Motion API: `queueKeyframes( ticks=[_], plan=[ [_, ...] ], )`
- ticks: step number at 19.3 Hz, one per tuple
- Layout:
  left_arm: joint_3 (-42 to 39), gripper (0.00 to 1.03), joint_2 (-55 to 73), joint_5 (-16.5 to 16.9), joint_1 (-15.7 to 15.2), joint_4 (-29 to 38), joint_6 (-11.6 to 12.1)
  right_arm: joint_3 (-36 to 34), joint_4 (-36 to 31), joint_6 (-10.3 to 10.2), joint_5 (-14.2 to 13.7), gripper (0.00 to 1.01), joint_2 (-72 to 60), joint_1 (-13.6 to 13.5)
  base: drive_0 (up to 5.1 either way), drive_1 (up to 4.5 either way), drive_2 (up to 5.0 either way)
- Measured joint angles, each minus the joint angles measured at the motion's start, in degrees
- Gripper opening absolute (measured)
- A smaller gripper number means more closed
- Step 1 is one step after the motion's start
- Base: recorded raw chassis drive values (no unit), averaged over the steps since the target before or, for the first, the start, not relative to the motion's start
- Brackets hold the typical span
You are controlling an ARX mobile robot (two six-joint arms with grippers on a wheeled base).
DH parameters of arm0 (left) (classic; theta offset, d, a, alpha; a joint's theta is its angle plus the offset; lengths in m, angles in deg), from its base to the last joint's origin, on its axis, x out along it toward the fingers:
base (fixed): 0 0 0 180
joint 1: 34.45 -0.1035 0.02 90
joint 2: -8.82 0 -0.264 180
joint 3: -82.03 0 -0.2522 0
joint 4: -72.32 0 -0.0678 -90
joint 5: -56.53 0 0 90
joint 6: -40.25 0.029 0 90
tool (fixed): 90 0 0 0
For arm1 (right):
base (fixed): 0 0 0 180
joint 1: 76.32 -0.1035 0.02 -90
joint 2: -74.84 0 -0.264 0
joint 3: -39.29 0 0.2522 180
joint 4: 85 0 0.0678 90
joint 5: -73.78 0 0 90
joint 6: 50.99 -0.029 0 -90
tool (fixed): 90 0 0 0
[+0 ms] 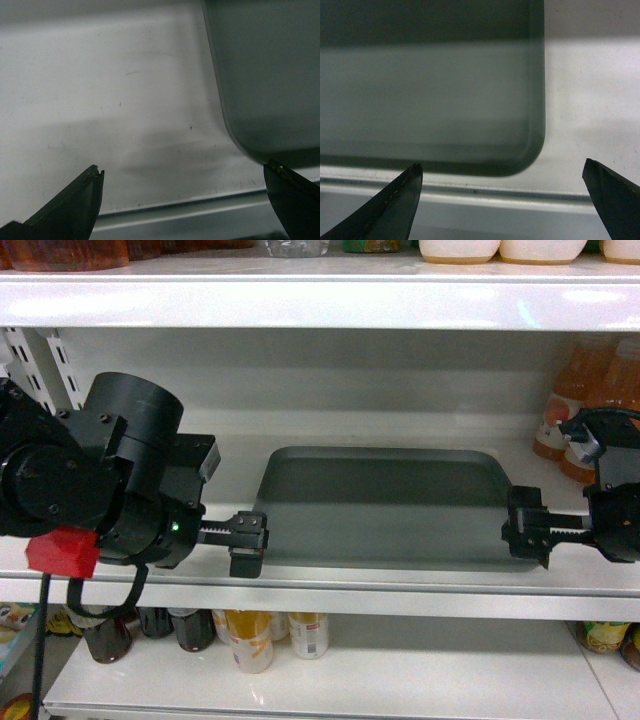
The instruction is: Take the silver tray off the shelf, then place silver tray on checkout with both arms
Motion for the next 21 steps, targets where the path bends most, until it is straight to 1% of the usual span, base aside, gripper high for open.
queueKeyframes(
  ticks=[1,3,4,6,7,8,9,11,12,13,14,15,16,18,21],
  plan=[
    [2.49,0.98,1.11,-0.26,0.09,-1.36,-0.22,3.28,0.87,-0.5,-0.85,0.98,-2.23,-0.02,0.0,0.0,0.0],
    [8.87,0.98,4.35,-0.22,0.13,-4.59,-1.27,9.77,4.07,-0.87,-2.43,0.98,-6.16,0.17,0.0,0.0,0.0],
    [11.45,0.98,5.97,0.42,0.17,-6.32,-2.58,13.79,6.38,-1.33,-3.48,0.98,-8.94,0.39,0.0,0.0,0.0],
    [16.09,0.98,9.16,-0.44,0.79,-9.7,-3.65,21.16,11.54,-2.6,-4.63,0.98,-13.92,1.11,0.0,0.0,0.0],
    [18.43,0.98,10.19,-1.01,1.07,-10.25,-4.26,24.63,13.97,-3.43,-5.53,0.98,-15.96,1.46,0.0,0.0,0.0],
    [20.28,0.98,11.15,-1.38,1.27,-11.58,-5.18,27.17,15.67,-3.63,-5.95,0.98,-17.46,1.49,0.0,0.0,0.0],
    [21.81,0.98,11.91,-1.27,1.46,-13.27,-5.42,29.14,17.31,-3.78,-6.45,0.98,-18.88,1.88,0.0,0.0,0.0],
    [22.77,0.98,12.61,-1.4,1.81,-14.34,-5.16,29.97,18.36,-3.19,-6.88,0.96,-20.26,1.79,0.0,0.0,0.0],
    [23.17,0.98,12.83,-1.31,1.9,-15.1,-5.18,30.51,19.04,-2.71,-6.86,0.9,-20.37,1.79,0.0,0.0,0.0],
    [23.76,0.98,13.05,-1.49,1.9,-16.37,-5.11,30.58,18.99,-1.36,-6.82,0.79,-20.52,1.79,0.0,0.0,0.0],
    [24.22,0.92,13.14,-1.31,1.88,-17.53,-5.2,30.73,19.1,-0.52,-6.75,0.71,-20.59,1.75,0.0,0.0,0.0],
    [24.22,0.83,13.2,-1.11,1.88,-17.88,-5.22,30.73,19.15,0.42,-6.49,0.62,-20.59,1.42,0.0,0.0,0.0],
    [23.87,0.69,13.2,-0.57,1.68,-18.51,-5.84,30.73,19.63,1.4,-6.36,0.48,-20.59,1.31,0.0,0.0,0.0],
    [22.77,0.55,13.05,0.04,1.38,-18.43,-6.36,30.27,19.52,1.79,-6.12,0.33,-20.57,1.36,0.0,0.0,0.0],
    [22.23,0.48,12.79,0.2,1.29,-18.01,-6.58,29.77,18.91,1.79,-5.68,0.26,-20.46,1.42,0.0,0.0,0.0]
  ],
)
